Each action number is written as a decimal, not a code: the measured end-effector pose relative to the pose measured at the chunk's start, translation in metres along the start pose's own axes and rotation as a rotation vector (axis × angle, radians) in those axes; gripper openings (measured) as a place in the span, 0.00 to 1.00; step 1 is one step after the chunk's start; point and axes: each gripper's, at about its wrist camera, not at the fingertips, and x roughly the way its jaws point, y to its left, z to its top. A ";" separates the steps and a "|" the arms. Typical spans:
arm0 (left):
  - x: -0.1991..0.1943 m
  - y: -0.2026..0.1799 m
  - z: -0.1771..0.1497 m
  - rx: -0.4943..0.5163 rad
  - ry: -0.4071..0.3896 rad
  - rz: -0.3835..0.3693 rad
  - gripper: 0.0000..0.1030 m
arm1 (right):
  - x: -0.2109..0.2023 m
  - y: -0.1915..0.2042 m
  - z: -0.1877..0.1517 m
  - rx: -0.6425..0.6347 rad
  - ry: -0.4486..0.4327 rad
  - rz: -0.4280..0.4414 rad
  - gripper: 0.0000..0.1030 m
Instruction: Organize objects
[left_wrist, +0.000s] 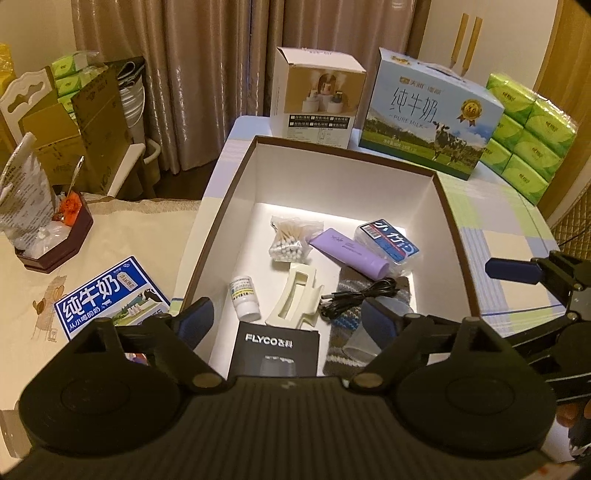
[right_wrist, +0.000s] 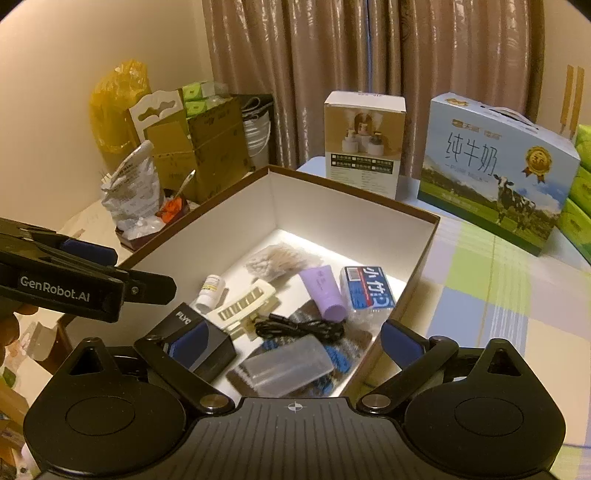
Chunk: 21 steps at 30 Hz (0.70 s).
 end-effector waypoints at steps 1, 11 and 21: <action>-0.004 -0.001 -0.002 -0.004 -0.002 -0.002 0.82 | -0.003 0.001 -0.002 0.003 -0.002 -0.003 0.95; -0.040 -0.011 -0.028 0.006 -0.030 -0.010 0.89 | -0.043 0.009 -0.028 0.085 -0.013 -0.020 0.98; -0.067 -0.026 -0.054 0.007 -0.031 -0.018 0.92 | -0.084 0.001 -0.052 0.178 -0.015 -0.013 0.98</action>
